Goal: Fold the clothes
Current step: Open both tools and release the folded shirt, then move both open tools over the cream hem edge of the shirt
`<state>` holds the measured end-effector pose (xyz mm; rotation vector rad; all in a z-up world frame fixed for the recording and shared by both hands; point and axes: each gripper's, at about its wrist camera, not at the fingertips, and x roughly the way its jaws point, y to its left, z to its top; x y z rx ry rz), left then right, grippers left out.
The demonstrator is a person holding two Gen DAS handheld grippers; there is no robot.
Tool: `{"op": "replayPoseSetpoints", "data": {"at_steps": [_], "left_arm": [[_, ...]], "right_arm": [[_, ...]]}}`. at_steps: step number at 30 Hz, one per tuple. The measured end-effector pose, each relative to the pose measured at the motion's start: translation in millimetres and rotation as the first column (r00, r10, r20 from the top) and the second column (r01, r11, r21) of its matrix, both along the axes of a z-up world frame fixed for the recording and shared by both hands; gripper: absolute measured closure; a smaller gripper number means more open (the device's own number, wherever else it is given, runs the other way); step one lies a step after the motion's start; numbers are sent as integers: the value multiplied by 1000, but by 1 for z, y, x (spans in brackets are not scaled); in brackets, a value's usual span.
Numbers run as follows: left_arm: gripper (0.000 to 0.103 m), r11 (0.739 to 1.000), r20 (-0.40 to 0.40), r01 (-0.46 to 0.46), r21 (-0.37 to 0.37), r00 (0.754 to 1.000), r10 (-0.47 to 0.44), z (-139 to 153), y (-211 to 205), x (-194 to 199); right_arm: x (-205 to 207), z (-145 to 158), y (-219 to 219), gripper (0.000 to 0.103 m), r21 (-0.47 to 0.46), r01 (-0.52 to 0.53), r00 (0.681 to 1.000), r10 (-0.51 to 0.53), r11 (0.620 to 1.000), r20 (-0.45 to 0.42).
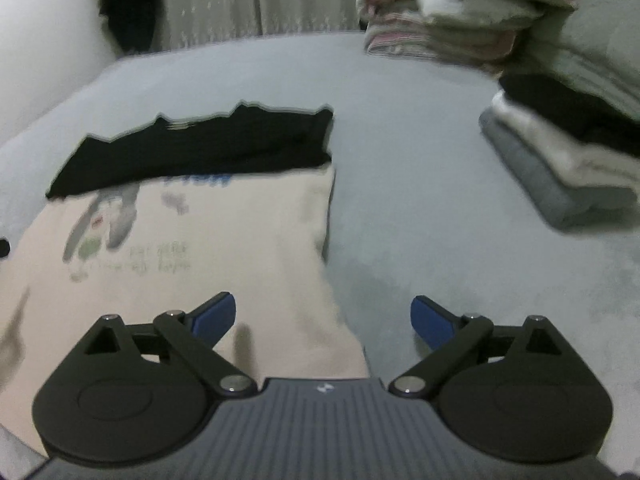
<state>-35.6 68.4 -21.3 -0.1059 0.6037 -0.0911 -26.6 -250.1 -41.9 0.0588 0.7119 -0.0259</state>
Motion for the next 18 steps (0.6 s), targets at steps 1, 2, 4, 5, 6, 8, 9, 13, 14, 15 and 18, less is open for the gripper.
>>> {"op": "replayPoseSetpoints", "data": {"at_steps": [1,2,4,5,6,8,9,13,14,15,18], "left_arm": [[21,1000,-4,21,-3,1000,-21,-1,-5,0],[21,999,-9,42,-6,999,-42,-2,-10,0],[20,997,-22,75,-9,997,-75,-5,-20,1],[20,996,-26,89,-5,996,-89,-7,-25,0],[20,995,-30,102,-1,994,-102,-9,-30,0],[20,992,-29,125,13,992,-125,-12,-41,-1],[19,990,-28,137,19,990,-136,-13,-46,-1],[14,984,-34,173,42,985,-171,-19,-61,-2],[14,983,-45,176,49,984,-174,-23,-65,-2],[13,982,-65,179,58,982,-175,-29,-67,-1],[9,977,-51,191,100,981,-186,-44,-71,-6]], "right_arm": [[-1,2,2,7,0,0,1000,0,1000,18],[-3,4,5,7,-3,-3,999,3,1000,39],[-4,6,15,7,-20,-20,997,21,1000,70],[-4,5,20,7,-28,-33,996,35,999,81],[-4,4,26,7,-34,-51,995,54,998,85],[-2,0,38,7,-43,-90,992,94,995,84],[-1,-1,44,7,-47,-109,990,112,993,82],[0,-7,67,5,-72,-183,980,188,981,69],[0,-9,72,2,-77,-201,977,206,976,61],[1,-13,77,2,-90,-214,975,218,973,44],[4,-30,84,0,-141,-222,975,224,965,-2]]}}
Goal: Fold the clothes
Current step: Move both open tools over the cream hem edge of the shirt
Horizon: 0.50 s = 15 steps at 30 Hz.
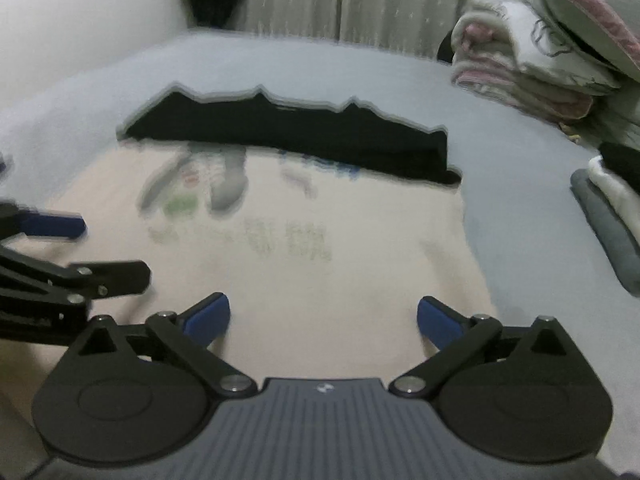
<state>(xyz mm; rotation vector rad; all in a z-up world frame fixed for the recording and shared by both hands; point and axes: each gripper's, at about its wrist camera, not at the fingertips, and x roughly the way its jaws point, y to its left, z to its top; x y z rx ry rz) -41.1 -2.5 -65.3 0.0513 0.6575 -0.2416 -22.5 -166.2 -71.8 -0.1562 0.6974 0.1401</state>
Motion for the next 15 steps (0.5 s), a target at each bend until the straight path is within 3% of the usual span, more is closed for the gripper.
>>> {"op": "replayPoseSetpoints", "data": {"at_steps": [15], "left_arm": [[4,999,12,52,5,999,-52,-3,3,-11]], "right_arm": [[-16,-6,-21,0,81,-40,999,36,996,39]]}}
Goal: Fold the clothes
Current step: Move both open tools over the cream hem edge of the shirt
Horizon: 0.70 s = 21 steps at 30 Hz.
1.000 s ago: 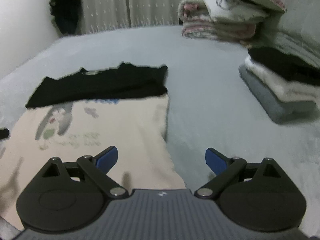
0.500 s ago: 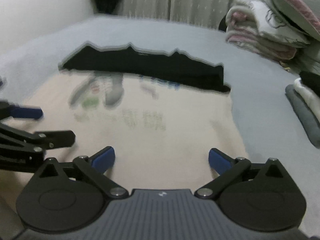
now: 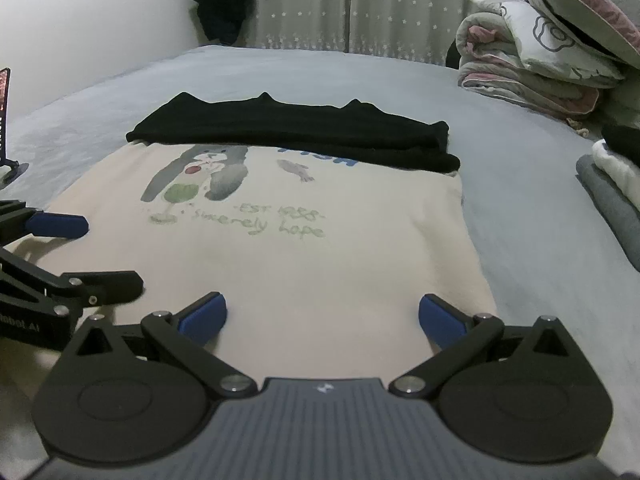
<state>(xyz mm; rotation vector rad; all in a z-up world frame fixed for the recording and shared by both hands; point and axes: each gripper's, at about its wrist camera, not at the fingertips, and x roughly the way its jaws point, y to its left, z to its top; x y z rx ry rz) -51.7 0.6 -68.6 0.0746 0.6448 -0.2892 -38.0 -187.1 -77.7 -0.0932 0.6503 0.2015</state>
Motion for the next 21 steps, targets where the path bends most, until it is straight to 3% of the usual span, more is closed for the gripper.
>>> {"op": "replayPoseSetpoints", "data": {"at_steps": [14,21], "left_arm": [[3,998,-13,54,7,998,-54,1,9,-7],[2,993,-29,113,48,993,-111,4,21,-15]], "right_arm": [[-11,1,-11,0,3,-23,1000,23,1000,3],[-17,2,-21,0,6,-33,999,33,999,-4]]}}
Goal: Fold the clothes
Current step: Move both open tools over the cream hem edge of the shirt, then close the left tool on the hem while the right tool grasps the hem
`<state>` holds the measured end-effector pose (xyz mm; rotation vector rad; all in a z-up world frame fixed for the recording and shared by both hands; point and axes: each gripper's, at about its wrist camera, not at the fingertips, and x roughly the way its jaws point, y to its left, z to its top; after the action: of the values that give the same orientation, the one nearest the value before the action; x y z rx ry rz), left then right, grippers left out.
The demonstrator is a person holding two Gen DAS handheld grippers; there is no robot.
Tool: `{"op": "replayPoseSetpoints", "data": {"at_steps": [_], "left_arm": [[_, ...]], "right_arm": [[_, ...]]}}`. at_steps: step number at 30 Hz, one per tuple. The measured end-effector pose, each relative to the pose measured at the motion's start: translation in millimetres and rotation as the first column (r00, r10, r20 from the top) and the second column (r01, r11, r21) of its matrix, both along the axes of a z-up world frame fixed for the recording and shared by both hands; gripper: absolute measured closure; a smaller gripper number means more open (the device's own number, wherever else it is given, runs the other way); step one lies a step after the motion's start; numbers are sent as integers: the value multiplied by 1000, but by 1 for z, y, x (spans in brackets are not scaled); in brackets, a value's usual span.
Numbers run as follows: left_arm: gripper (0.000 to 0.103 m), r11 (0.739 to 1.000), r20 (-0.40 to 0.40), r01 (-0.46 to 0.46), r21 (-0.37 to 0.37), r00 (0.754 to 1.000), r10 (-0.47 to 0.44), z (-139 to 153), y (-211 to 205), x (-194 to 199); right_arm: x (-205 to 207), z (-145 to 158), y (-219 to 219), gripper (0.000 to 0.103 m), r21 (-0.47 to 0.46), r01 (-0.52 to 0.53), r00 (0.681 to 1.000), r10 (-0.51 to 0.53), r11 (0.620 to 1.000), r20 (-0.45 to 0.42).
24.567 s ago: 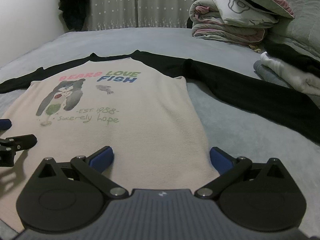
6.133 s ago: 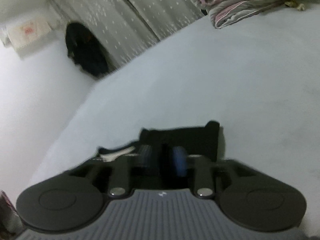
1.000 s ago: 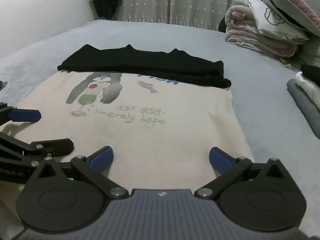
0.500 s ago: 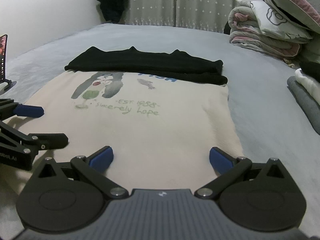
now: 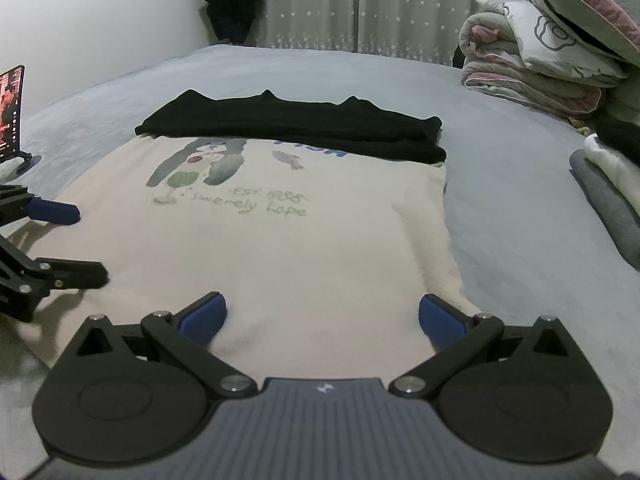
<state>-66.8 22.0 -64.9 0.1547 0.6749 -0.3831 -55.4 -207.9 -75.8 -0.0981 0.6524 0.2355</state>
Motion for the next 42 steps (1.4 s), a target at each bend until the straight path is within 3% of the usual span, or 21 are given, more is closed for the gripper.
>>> {"op": "replayPoseSetpoints", "data": {"at_steps": [21,24,31,35,39,42], "left_arm": [[1,995,-33,99,9,995,-99,6,48,-30],[1,995,-60,92,32,994,-90,9,55,-33],[1,1000,-174,-22,-17,985,19,16,85,-22],[1,998,-207,-63,-16,977,58,21,98,-19],[6,994,-249,-94,-60,965,76,23,113,-17],[14,987,-289,-99,-125,955,59,25,122,-14]], "right_arm": [[-28,8,-27,0,2,-36,997,36,999,-64],[-31,11,-28,0,-13,-43,996,42,999,-78],[-26,23,-46,0,-23,30,992,-33,999,-118],[-22,29,-63,0,48,90,985,-82,995,-150],[-18,32,-87,0,193,158,964,-109,968,-242],[-14,32,-100,13,289,193,943,-95,938,-320]]}}
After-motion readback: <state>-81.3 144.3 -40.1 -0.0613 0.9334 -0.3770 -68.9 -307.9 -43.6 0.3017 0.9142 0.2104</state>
